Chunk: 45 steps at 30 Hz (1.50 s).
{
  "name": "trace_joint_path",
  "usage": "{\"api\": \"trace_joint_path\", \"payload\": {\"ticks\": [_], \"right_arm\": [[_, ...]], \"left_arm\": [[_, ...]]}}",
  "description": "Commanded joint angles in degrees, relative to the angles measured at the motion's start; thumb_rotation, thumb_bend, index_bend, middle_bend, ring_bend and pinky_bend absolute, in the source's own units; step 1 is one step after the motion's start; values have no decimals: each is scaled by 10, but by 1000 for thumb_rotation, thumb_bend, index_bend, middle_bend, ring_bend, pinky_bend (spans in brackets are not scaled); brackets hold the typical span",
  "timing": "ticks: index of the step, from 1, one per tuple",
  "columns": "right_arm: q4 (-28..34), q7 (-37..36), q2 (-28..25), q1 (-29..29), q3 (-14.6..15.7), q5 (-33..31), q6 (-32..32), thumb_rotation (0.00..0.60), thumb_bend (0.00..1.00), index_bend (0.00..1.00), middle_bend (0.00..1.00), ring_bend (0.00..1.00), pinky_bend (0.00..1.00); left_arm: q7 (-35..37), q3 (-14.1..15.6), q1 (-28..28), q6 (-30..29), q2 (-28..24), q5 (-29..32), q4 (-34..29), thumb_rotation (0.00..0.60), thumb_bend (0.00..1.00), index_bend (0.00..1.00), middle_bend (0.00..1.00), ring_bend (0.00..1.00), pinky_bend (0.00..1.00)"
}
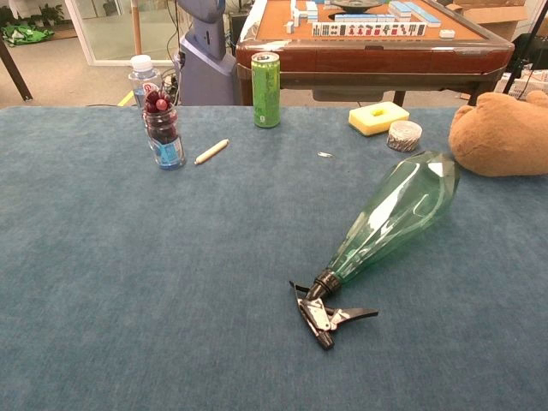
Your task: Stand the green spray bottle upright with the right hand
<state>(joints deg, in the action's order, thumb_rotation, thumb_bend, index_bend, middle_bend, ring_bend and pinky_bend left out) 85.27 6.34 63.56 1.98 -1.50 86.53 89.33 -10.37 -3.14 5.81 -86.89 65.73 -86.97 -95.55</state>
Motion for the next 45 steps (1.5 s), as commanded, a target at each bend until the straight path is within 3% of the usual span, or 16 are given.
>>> {"api": "trace_joint_path", "payload": {"ticks": [1, 15, 22, 31, 39, 45], "right_arm": [[-1, -1, 1, 0, -1, 0, -1, 600, 121, 217, 292, 215, 217], [12, -4, 12, 51, -1, 58, -49, 600, 121, 217, 271, 201, 217], [55, 21, 11, 149, -10, 106, -163, 600, 121, 217, 222, 154, 217], [81, 71, 44, 288, -40, 111, -334, 600, 121, 217, 209, 122, 209], [55, 114, 96, 377, -55, 104, -429, 600, 109, 217, 209, 118, 200], [42, 147, 125, 414, -45, 101, -471, 600, 101, 217, 209, 116, 196]], "left_arm": [[0, 1, 0, 1, 0, 1, 0, 600, 333, 352, 230, 214, 241], [11, 2, -2, -3, 1, -3, 6, 600, 333, 352, 231, 214, 239], [20, 4, -5, -10, 1, -9, 9, 600, 333, 352, 230, 214, 239], [36, 7, -18, -22, 1, -4, 20, 600, 333, 352, 230, 214, 238], [47, 7, -24, -27, 0, 0, 26, 600, 333, 353, 230, 214, 238], [54, 8, -27, -27, 0, 3, 32, 600, 333, 356, 230, 214, 238]]}}
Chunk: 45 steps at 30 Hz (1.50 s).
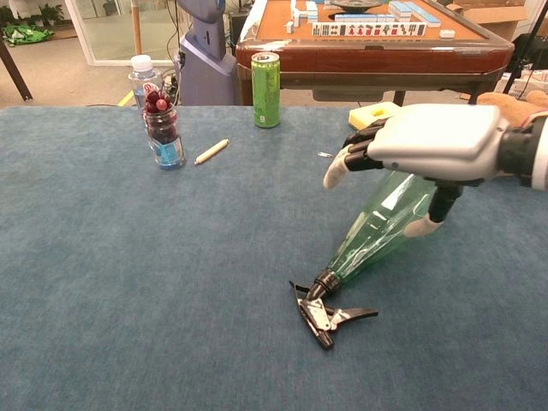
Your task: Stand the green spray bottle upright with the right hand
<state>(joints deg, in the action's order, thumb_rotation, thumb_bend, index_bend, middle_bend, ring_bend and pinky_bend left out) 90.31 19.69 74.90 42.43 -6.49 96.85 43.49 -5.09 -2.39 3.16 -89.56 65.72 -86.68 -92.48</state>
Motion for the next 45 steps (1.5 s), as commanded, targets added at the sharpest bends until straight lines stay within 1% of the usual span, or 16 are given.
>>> {"api": "trace_joint_path", "payload": {"ticks": [1, 11, 14, 15, 19, 22, 25, 28, 31, 33, 37, 38, 41, 45], "right_arm": [[-11, 19, 16, 14, 7, -3, -16, 600, 101, 217, 209, 116, 196], [-50, 71, 63, 32, 30, -19, -33, 600, 101, 217, 209, 116, 188], [-62, 82, 73, 35, 34, -24, -34, 600, 101, 233, 209, 116, 188], [-66, 84, 76, 36, 35, -25, -34, 600, 104, 246, 210, 116, 188], [-85, 84, 92, 41, 38, -32, -34, 600, 219, 322, 231, 116, 188], [-104, 80, 106, 44, 41, -35, -28, 600, 242, 388, 253, 116, 188], [-121, 64, 116, 40, 43, -31, -5, 600, 320, 510, 311, 121, 188], [-131, 41, 119, 37, 44, -32, 11, 600, 337, 572, 341, 141, 188], [-133, 10, 118, 35, 41, -33, 30, 600, 348, 607, 363, 167, 187], [-125, -27, 114, 32, 32, -41, 48, 600, 351, 619, 374, 183, 187], [-96, -129, 97, 22, 6, -72, 79, 600, 358, 631, 390, 207, 187], [-88, -165, 91, 18, -2, -79, 90, 600, 358, 636, 398, 214, 187], [-82, -253, 80, 6, -19, -94, 119, 600, 371, 658, 421, 230, 187], [-75, -369, 69, -12, -39, -126, 141, 600, 385, 674, 432, 241, 187]], "left_arm": [[3, 0, -1, 0, 1, 0, 2, 600, 333, 357, 230, 214, 239], [15, 1, -7, -3, 0, 3, 13, 600, 333, 362, 230, 214, 238], [17, 2, -8, -3, 0, 2, 15, 600, 333, 362, 230, 214, 238], [17, 2, -8, -3, 0, 2, 15, 600, 333, 362, 230, 214, 238], [18, 1, -9, -4, 1, 0, 16, 600, 333, 362, 230, 214, 238], [19, 2, -10, -4, 1, -1, 16, 600, 333, 362, 230, 214, 238], [21, 1, -12, -7, 0, 1, 17, 600, 333, 362, 230, 214, 238], [22, 2, -14, -6, -1, 3, 18, 600, 333, 362, 230, 214, 238], [22, 2, -13, -5, 0, 2, 18, 600, 333, 362, 230, 214, 238], [22, 2, -13, -4, 1, 1, 18, 600, 333, 362, 230, 214, 238], [21, 1, -11, -3, 1, -1, 18, 600, 333, 362, 230, 214, 238], [20, 1, -11, -3, 0, -1, 18, 600, 333, 362, 230, 214, 238], [20, 0, -11, -3, 0, -1, 18, 600, 333, 362, 230, 213, 238], [21, 1, -11, -2, 2, -1, 19, 600, 333, 362, 231, 212, 238]]}}
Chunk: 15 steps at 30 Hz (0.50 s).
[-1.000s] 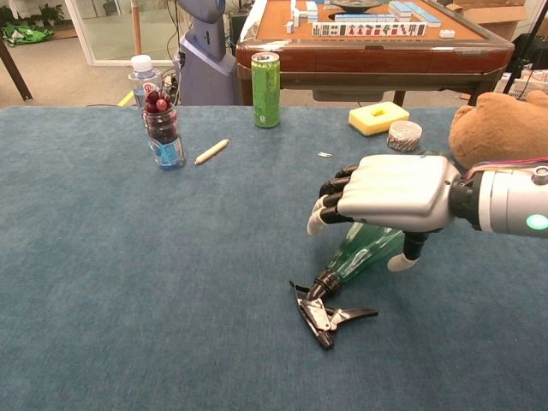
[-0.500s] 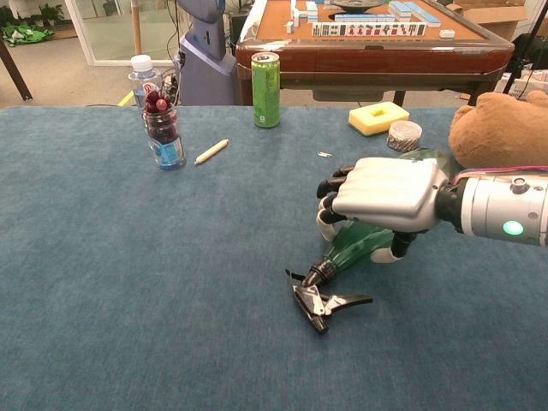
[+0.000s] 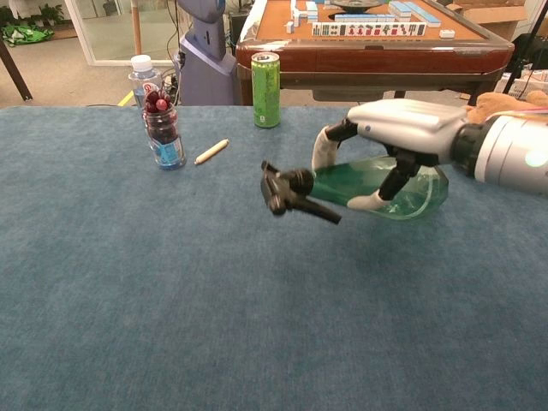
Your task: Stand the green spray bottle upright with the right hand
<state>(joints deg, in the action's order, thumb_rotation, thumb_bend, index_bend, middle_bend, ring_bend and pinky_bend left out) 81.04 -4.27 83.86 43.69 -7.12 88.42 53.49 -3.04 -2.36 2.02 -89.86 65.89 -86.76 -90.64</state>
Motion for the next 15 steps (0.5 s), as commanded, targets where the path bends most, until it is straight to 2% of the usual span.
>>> {"api": "trace_joint_path", "payload": {"ticks": [1, 7, 15], "right_arm": [[17, -153, -22, -29, -36, -47, 46, 600, 386, 675, 433, 243, 187], [23, -332, -26, -55, -51, -80, 53, 600, 392, 691, 439, 256, 188], [20, -469, -11, -73, -72, -131, 34, 600, 398, 691, 440, 256, 187]], "left_arm": [[0, 1, 0, 2, 1, 0, 1, 600, 333, 362, 231, 212, 238], [-2, -1, 1, 2, 2, -1, 1, 600, 333, 362, 230, 212, 238], [-5, -1, 2, 4, 2, 0, -1, 600, 333, 362, 230, 212, 238]]}}
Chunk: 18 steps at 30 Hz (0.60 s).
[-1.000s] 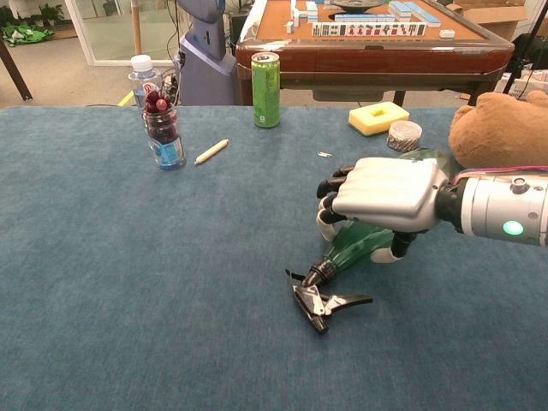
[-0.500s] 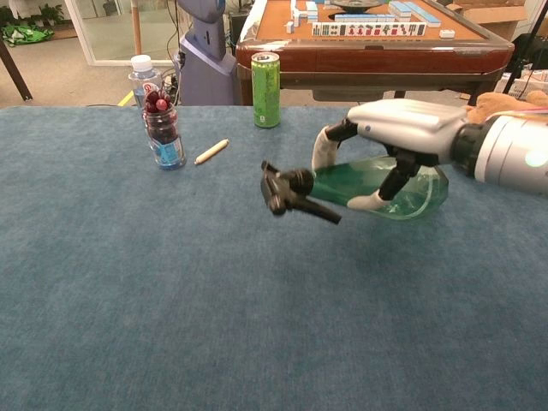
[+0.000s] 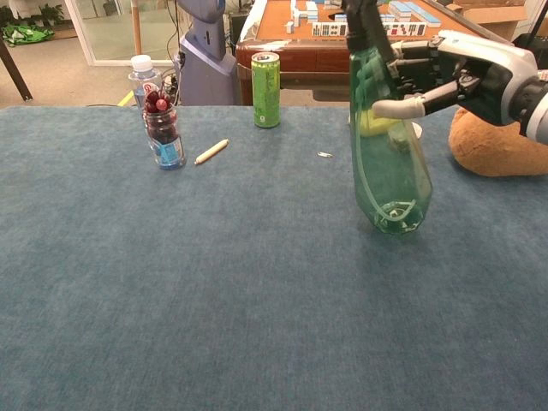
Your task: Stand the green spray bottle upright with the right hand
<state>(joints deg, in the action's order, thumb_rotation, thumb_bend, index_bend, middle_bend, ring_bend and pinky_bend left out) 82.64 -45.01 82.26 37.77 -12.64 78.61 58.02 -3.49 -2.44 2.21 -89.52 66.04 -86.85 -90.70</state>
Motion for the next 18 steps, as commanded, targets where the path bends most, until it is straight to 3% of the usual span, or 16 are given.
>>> {"api": "trace_joint_path", "payload": {"ticks": [1, 11, 18], "right_arm": [[5, -74, 6, -14, -19, -35, -17, 600, 397, 691, 440, 256, 187], [-32, -174, 33, -10, -12, 3, -34, 600, 394, 691, 430, 256, 187], [-62, -213, 40, -5, 13, 71, -10, 600, 290, 691, 410, 256, 187]], "left_arm": [[-1, 0, 0, 0, 0, 1, -1, 600, 333, 362, 230, 212, 238], [1, 0, -2, -1, 1, 1, 1, 600, 333, 362, 230, 212, 238], [7, 0, -3, -3, 4, 0, 9, 600, 333, 362, 230, 212, 238]]}}
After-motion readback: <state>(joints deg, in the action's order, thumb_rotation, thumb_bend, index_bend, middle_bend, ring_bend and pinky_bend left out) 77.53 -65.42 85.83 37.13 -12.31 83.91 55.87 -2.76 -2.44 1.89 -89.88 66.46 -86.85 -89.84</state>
